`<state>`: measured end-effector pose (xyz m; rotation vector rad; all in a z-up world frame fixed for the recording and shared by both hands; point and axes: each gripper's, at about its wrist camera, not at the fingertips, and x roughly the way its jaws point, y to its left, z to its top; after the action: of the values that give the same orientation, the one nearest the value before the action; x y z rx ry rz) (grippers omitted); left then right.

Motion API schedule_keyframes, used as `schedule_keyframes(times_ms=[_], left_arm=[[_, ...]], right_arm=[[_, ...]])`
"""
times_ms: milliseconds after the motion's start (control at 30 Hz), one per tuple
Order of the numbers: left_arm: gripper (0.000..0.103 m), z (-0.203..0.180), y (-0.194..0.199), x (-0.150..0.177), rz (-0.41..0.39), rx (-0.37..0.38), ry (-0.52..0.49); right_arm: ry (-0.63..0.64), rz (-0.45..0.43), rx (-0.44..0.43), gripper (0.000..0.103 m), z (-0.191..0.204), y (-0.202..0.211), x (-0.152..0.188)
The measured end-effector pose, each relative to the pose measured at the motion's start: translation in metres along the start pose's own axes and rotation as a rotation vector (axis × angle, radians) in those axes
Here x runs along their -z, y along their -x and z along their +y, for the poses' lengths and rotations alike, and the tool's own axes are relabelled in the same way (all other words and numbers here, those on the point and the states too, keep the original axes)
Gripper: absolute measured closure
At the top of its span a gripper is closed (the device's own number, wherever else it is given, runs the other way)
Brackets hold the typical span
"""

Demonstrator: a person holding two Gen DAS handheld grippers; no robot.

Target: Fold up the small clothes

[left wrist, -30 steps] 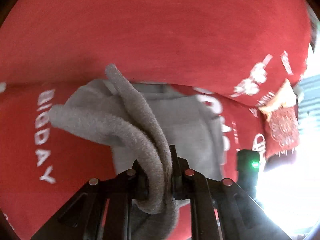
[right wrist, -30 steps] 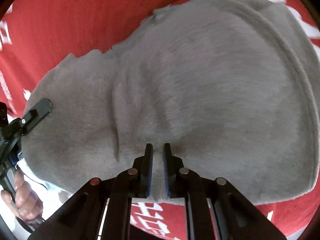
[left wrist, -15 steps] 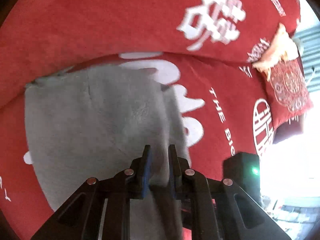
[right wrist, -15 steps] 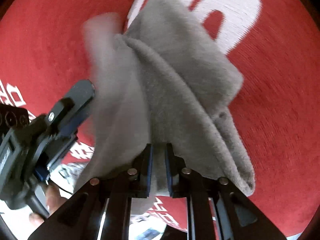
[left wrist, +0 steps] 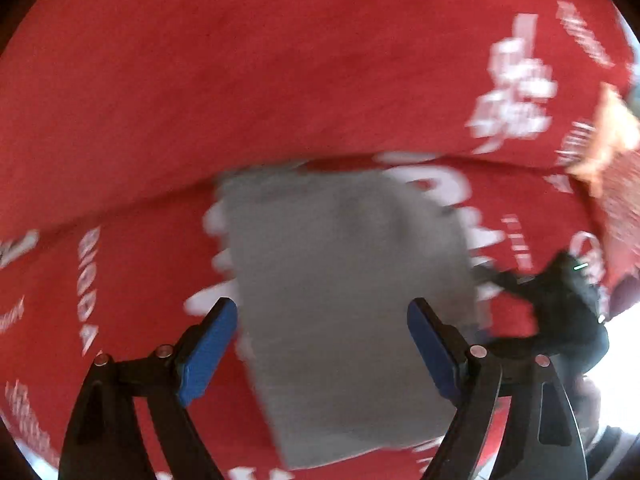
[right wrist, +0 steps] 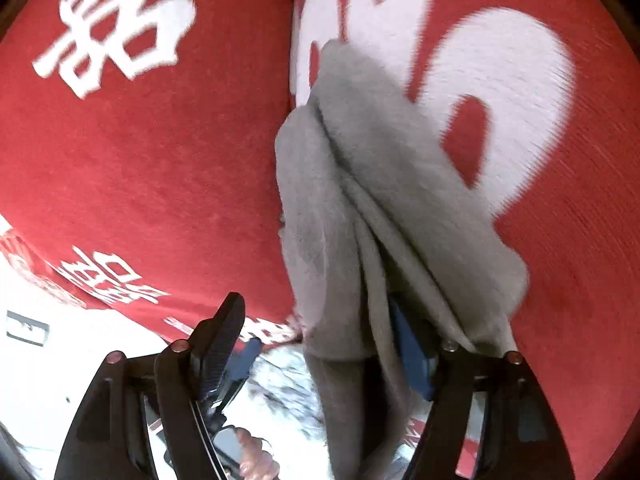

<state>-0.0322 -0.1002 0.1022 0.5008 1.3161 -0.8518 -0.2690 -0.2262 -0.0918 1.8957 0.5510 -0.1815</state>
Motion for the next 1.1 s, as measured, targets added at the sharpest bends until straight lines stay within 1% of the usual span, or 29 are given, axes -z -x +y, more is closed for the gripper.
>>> schedule_keyframes(times_ms=[33, 100, 133, 167, 200, 233, 267, 300, 333, 400, 433, 500, 600, 667, 700, 767, 867, 933, 1000, 1033, 1067, 1100], left_arm=[[0.016, 0.013, -0.005, 0.004, 0.008, -0.033, 0.023], [0.016, 0.032, -0.013, 0.011, 0.025, -0.071, 0.046], [0.016, 0.038, -0.018, 0.014, 0.036, -0.082, 0.056], [0.016, 0.044, -0.024, 0.017, 0.050, -0.089, 0.066], [0.016, 0.048, -0.030, 0.020, 0.069, -0.098, 0.082], [0.016, 0.050, -0.033, 0.022, 0.076, -0.098, 0.088], [0.016, 0.050, -0.034, 0.023, 0.076, -0.097, 0.092], [0.016, 0.046, -0.033, 0.026, 0.070, -0.096, 0.086], [0.016, 0.042, -0.030, 0.026, 0.053, -0.087, 0.075], [0.016, 0.036, -0.026, 0.027, 0.029, -0.081, 0.046], [0.016, 0.034, -0.025, 0.027, 0.028, -0.082, 0.032], [0.016, 0.028, -0.030, 0.029, 0.041, -0.081, 0.006], [0.016, 0.025, -0.041, 0.035, 0.059, -0.073, -0.010], [0.016, 0.022, -0.045, 0.035, 0.063, -0.067, -0.010], [0.015, 0.023, -0.045, 0.036, 0.058, -0.072, -0.015], [0.014, 0.023, -0.048, 0.036, 0.059, -0.074, -0.018], [0.014, 0.027, -0.046, 0.039, 0.078, -0.059, -0.001], [0.014, 0.026, -0.042, 0.040, 0.078, -0.067, -0.007], [0.014, 0.027, -0.039, 0.041, 0.075, -0.084, -0.018], [0.014, 0.027, -0.036, 0.043, 0.074, -0.087, -0.022], [0.014, 0.027, -0.036, 0.044, 0.073, -0.090, -0.022], [0.014, 0.028, -0.034, 0.045, 0.070, -0.095, -0.022]], right_arm=[[0.021, 0.013, 0.028, 0.026, 0.012, -0.010, -0.002], [0.067, 0.041, 0.090, 0.028, 0.029, -0.013, -0.002], [0.092, 0.058, 0.135, 0.037, 0.034, -0.022, -0.001], [0.119, 0.072, 0.195, 0.049, 0.041, -0.029, -0.001], [0.147, 0.083, 0.260, 0.087, 0.044, -0.034, 0.000], [0.194, 0.089, 0.329, 0.088, 0.050, -0.037, 0.002], [0.235, 0.078, 0.346, 0.088, 0.056, -0.035, 0.005], [0.289, 0.068, 0.354, 0.088, 0.067, -0.032, 0.009], [0.366, 0.045, 0.340, 0.088, 0.085, -0.025, 0.017], [0.434, 0.002, 0.315, 0.089, 0.099, -0.010, 0.025], [0.451, -0.019, 0.321, 0.089, 0.104, -0.003, 0.026], [0.437, -0.045, 0.380, 0.089, 0.094, 0.007, 0.019], [0.360, -0.067, 0.467, 0.088, 0.063, 0.013, 0.003], [0.336, -0.072, 0.473, 0.089, 0.051, 0.019, 0.004], [0.326, -0.071, 0.466, 0.088, 0.049, 0.020, 0.006], [0.333, -0.074, 0.482, 0.088, 0.055, 0.021, 0.010], [0.395, -0.081, 0.571, 0.088, 0.060, 0.022, 0.013], [0.412, -0.092, 0.610, 0.088, 0.061, 0.021, 0.019], [0.410, -0.099, 0.617, 0.089, 0.067, 0.016, 0.022], [0.396, -0.089, 0.586, 0.089, 0.069, 0.013, 0.022], [0.385, -0.072, 0.542, 0.089, 0.062, 0.021, 0.017], [0.373, -0.053, 0.497, 0.087, 0.061, 0.020, 0.014]])
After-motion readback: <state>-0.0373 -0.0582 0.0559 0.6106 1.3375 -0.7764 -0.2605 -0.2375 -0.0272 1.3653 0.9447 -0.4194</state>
